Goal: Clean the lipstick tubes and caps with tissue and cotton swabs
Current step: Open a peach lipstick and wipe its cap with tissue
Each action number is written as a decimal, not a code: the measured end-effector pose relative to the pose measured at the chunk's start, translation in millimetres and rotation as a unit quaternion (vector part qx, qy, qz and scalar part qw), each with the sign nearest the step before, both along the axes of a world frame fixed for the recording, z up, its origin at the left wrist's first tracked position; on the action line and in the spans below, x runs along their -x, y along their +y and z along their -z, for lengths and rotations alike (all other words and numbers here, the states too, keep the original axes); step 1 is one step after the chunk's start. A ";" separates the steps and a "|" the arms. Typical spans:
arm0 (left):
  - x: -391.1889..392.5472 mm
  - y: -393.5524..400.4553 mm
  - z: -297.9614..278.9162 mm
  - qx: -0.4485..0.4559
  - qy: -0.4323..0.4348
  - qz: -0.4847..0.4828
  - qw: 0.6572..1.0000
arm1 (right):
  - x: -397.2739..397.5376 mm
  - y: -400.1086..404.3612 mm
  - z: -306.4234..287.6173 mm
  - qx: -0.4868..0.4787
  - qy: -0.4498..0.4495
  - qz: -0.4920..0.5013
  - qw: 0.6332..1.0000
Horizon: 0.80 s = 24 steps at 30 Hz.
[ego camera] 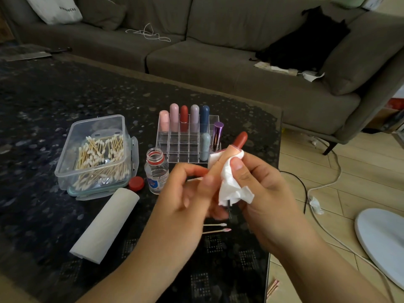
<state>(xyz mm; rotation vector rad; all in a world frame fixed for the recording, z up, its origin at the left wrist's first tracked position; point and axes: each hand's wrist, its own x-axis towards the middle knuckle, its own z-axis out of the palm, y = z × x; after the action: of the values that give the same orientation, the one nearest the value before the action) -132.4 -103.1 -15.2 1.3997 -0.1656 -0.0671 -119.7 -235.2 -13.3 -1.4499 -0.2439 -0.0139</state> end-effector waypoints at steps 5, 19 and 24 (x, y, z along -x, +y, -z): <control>-4.5 0.3 -1.0 0.114 0.083 0.020 0.990 | -1.1 -2.3 4.1 0.037 0.004 0.008 0.999; -1.3 -1.7 -0.6 0.128 0.097 0.027 0.987 | -1.2 -1.5 1.8 0.008 0.016 0.003 1.000; -6.3 1.8 -1.9 0.075 0.031 -0.032 0.996 | -1.9 -1.5 5.1 0.018 0.003 0.010 1.000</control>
<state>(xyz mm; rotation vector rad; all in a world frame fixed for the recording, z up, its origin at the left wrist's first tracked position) -126.0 -101.4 -13.2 1.2509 -0.0713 -0.0441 -117.8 -236.8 -18.4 -1.4881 -0.2255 -0.0204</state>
